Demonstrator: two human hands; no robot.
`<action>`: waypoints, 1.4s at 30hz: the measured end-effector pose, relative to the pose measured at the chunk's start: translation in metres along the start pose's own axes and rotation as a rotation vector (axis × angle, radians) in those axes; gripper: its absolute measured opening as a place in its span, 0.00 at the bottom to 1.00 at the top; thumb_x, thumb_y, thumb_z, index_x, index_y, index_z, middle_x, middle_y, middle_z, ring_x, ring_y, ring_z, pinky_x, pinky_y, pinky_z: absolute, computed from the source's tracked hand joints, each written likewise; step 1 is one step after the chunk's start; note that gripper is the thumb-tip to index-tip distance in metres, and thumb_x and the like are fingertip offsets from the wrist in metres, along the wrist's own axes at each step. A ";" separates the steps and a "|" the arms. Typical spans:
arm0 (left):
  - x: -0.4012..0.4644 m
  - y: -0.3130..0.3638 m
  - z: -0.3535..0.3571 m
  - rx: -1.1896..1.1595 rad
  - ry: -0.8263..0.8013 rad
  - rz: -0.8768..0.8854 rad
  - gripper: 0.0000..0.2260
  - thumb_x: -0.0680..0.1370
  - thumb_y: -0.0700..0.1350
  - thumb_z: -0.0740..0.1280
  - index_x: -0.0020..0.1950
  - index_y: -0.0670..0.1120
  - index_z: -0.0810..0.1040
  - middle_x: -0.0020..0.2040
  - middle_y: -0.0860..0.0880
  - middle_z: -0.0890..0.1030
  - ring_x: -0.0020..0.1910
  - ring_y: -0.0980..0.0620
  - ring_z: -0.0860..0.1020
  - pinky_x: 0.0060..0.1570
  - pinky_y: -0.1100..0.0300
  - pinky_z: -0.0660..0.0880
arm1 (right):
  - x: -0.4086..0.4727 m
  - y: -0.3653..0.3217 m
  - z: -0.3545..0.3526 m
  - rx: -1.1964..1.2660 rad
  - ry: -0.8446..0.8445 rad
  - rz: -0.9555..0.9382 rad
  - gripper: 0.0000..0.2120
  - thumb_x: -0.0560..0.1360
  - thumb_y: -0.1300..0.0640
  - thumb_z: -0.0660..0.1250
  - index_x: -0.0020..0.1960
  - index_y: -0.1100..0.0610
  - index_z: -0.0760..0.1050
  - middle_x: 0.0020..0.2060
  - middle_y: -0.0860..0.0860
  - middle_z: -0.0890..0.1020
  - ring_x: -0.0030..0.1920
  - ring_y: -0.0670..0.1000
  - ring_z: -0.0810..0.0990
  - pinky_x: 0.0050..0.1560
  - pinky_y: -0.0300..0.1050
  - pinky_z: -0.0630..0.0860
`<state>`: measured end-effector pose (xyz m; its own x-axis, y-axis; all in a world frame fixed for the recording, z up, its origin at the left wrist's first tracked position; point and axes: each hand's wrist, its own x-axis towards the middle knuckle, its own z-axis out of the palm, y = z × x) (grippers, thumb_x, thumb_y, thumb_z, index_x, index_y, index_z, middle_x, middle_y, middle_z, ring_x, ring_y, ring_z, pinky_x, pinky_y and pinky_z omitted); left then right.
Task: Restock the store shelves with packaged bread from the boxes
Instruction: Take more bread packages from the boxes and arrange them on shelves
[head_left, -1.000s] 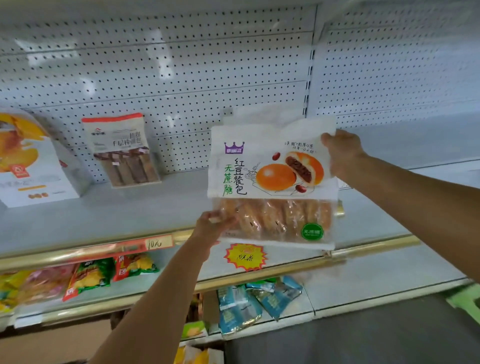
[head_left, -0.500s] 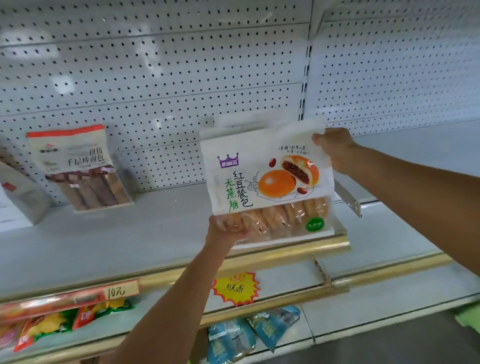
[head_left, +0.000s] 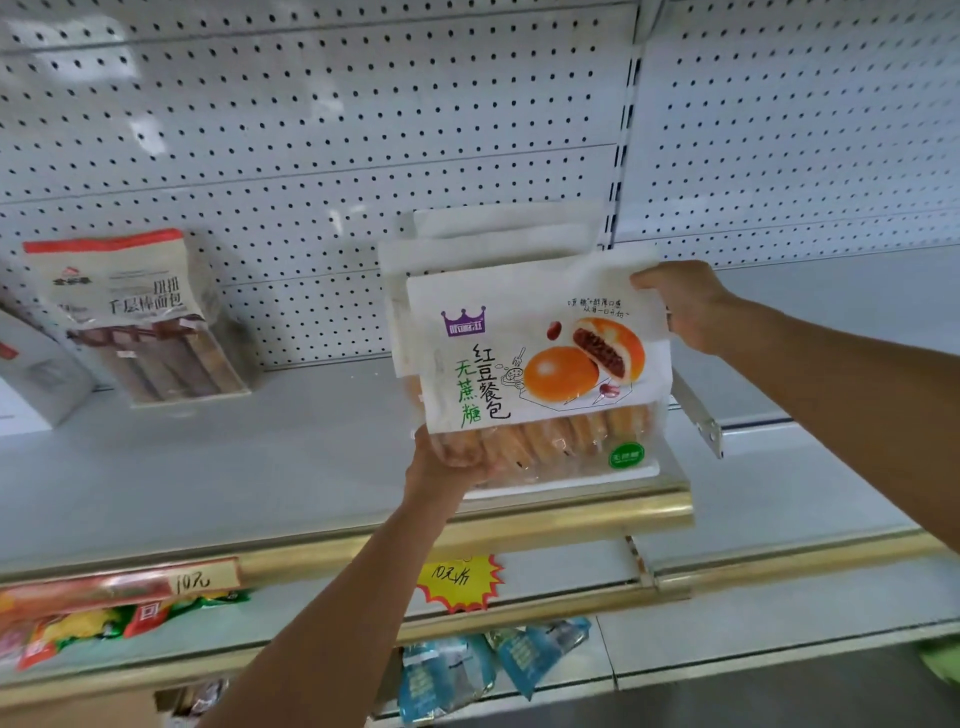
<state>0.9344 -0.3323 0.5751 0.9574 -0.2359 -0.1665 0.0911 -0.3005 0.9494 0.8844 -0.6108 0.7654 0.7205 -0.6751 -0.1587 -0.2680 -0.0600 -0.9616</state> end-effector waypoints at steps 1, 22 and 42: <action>-0.003 0.005 0.001 0.022 -0.001 -0.012 0.52 0.46 0.60 0.85 0.67 0.59 0.68 0.57 0.57 0.82 0.55 0.50 0.82 0.51 0.46 0.82 | 0.000 0.002 -0.004 0.010 -0.014 0.011 0.10 0.74 0.62 0.69 0.55 0.60 0.78 0.49 0.55 0.82 0.53 0.57 0.82 0.59 0.57 0.78; -0.073 0.060 0.015 -0.082 0.201 -0.142 0.34 0.70 0.45 0.78 0.73 0.44 0.68 0.63 0.46 0.78 0.56 0.48 0.76 0.56 0.56 0.71 | -0.046 0.025 -0.032 -0.340 0.018 -0.214 0.26 0.76 0.61 0.65 0.71 0.58 0.61 0.67 0.57 0.64 0.66 0.58 0.69 0.64 0.51 0.71; -0.211 -0.012 -0.056 -0.541 0.362 -0.284 0.07 0.82 0.42 0.64 0.57 0.43 0.79 0.51 0.44 0.84 0.52 0.46 0.82 0.50 0.53 0.78 | -0.193 0.101 0.064 -0.438 -0.769 -0.572 0.06 0.78 0.66 0.64 0.52 0.59 0.78 0.45 0.53 0.79 0.39 0.51 0.82 0.33 0.33 0.76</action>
<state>0.7469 -0.2267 0.6136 0.8990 0.1331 -0.4173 0.3841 0.2184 0.8971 0.7593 -0.4394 0.6846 0.9831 0.1771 0.0460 0.1429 -0.5866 -0.7972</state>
